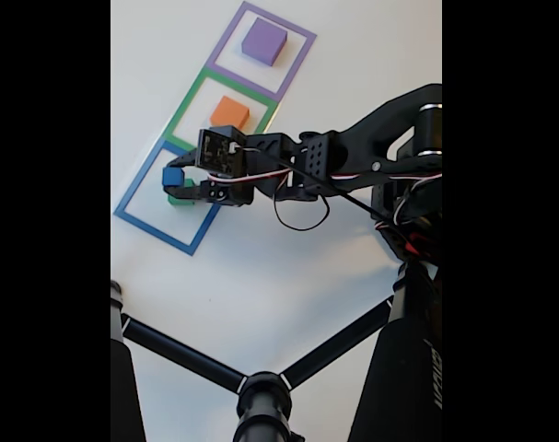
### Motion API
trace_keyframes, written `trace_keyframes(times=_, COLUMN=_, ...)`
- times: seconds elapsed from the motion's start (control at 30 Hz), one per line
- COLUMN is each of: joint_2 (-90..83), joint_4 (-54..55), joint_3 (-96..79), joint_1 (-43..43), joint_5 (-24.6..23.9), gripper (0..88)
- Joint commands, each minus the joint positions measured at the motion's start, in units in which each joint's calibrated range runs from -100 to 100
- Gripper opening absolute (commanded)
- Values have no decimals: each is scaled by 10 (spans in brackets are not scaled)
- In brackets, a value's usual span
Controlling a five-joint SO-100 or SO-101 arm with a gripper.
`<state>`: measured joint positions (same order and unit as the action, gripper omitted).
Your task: Tower of hanoi
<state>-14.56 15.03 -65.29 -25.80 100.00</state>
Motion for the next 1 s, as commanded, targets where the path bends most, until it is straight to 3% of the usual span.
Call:
trace_keyframes(times=0.0, joint_2=-149, joint_4=-301, joint_3=90, joint_1=41, joint_5=0, gripper=35)
trace_keyframes(times=0.13, joint_2=-239, joint_4=-566, joint_3=188, joint_1=86, joint_5=0, gripper=35)
trace_keyframes(times=0.3, joint_2=-271, joint_4=-906, joint_3=443, joint_1=130, joint_5=0, gripper=35)
trace_keyframes(times=0.47, joint_2=-258, joint_4=-1124, joint_3=664, joint_1=202, joint_5=0, gripper=36)
trace_keyframes(times=0.97, joint_2=-313, joint_4=-1135, joint_3=675, joint_1=424, joint_5=0, gripper=32)
